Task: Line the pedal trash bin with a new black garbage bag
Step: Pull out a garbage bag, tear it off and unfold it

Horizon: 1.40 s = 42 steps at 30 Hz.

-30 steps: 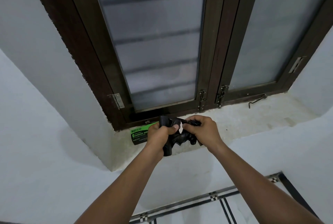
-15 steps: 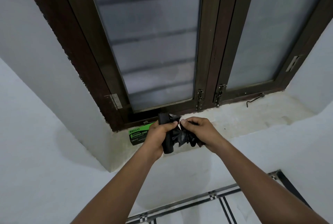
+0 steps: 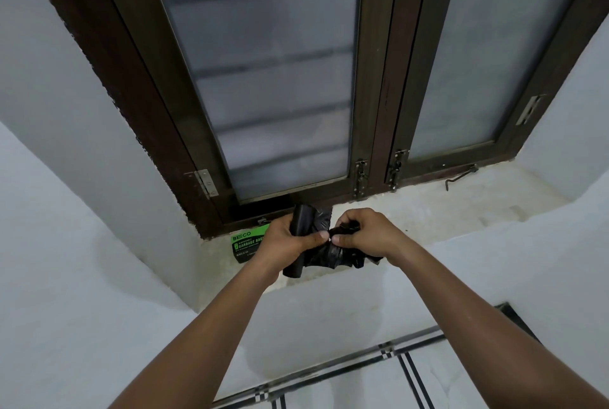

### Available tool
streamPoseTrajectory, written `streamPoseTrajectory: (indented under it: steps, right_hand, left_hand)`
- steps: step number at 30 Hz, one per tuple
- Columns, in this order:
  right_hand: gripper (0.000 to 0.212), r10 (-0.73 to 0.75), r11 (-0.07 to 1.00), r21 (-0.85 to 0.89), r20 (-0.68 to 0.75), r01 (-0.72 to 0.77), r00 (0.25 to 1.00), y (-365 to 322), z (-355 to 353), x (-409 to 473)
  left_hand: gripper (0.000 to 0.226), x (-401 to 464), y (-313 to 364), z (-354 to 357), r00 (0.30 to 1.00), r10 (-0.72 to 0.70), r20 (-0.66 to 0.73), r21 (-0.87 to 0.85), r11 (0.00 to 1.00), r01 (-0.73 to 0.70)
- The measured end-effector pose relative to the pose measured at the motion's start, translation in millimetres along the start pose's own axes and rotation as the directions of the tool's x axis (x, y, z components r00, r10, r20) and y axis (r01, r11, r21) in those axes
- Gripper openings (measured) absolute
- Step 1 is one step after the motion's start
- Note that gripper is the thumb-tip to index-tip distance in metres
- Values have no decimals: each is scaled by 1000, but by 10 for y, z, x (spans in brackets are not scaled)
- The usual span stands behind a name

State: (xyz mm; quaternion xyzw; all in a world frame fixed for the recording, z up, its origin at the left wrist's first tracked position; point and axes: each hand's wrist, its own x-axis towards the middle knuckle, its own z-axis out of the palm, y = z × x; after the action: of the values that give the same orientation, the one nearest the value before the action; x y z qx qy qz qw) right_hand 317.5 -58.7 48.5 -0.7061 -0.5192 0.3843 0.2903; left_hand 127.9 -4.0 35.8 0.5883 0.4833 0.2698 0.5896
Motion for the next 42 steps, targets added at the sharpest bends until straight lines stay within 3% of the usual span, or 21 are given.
streamPoseTrajectory:
  steps: [3, 8, 10, 13, 18, 25, 28, 32, 33, 39, 42]
  right_hand:
    - [16, -14, 1000, 19, 10, 14, 1000, -8, 13, -15]
    - [14, 41, 996, -85, 181, -25, 983, -16, -22, -45]
    - [10, 35, 986, -167, 165, -7, 986, -23, 1, -53]
    - [9, 8, 972, -233, 32, -1, 999, -24, 75, -48]
    - [10, 182, 965, 213, -118, -154, 976, -30, 211, -12]
    - [15, 371, 877, 447, -399, -176, 838, 251, -251, 61]
    - [18, 358, 786, 601, -256, -142, 898, 339, -333, 68]
    - [17, 347, 542, 816, 3, -203, 938, 238, -164, 12]
    - [22, 334, 538, 816, 25, -212, 942, 242, -135, 16]
    - [33, 248, 846, 512, -133, -148, 960, 330, -56, 136]
    - [30, 100, 989, 136, -320, -58, 942, 331, -58, 167]
  left_hand:
    - [36, -19, 5, -4, 1000, -26, 16, 44, 999, 25]
    - [29, -50, 19, 12, 999, -37, -34, 71, 997, 39]
    - [29, -60, 6, 33, 999, -29, -41, 75, 997, 32]
    - [31, -73, -5, 75, 996, -40, -85, 27, 999, 42]
    - [27, -43, 30, 140, 984, -64, -166, -97, 994, 49]
    - [29, 33, -10, -196, 914, -207, -349, -242, 962, 126]
    - [30, 11, -60, -297, 921, -247, -301, -387, 915, 118]
    - [35, 3, -85, -156, 956, -238, -173, -502, 856, 122]
    - [37, 10, -93, -129, 958, -238, -157, -517, 847, 126]
    - [37, 47, -80, -46, 964, -246, -100, -579, 802, 144]
    - [30, 53, -99, -17, 958, -271, -94, -506, 842, 189]
